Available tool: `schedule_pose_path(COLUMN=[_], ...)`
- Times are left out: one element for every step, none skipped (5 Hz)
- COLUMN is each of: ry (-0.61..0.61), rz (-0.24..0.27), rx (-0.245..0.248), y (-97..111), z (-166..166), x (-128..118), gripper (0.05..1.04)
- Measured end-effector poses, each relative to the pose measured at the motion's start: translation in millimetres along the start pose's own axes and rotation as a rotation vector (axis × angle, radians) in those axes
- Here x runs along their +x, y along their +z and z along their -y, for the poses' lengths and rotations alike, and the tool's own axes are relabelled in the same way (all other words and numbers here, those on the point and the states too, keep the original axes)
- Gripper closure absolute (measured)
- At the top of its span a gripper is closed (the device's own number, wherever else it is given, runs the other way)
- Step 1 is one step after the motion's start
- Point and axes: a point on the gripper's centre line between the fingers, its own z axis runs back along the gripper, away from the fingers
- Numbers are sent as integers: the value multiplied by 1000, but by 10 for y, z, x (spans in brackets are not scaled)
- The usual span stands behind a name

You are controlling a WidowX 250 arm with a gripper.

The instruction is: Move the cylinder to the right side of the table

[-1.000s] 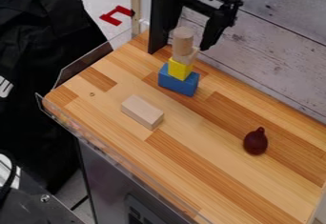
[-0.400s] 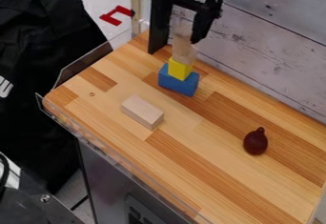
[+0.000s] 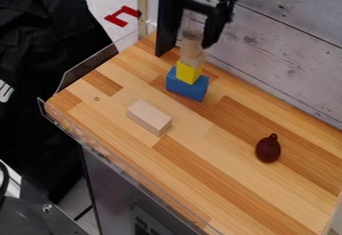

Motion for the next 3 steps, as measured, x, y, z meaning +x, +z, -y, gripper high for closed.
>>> schedule_pose_path(ry=[-3, 4, 28], rz=[-6, -21, -1], rx=[-2, -9, -17], y=[-29, -87, -86], z=[0, -4, -64], x=[24, 47, 73], gripper=[84, 84, 113])
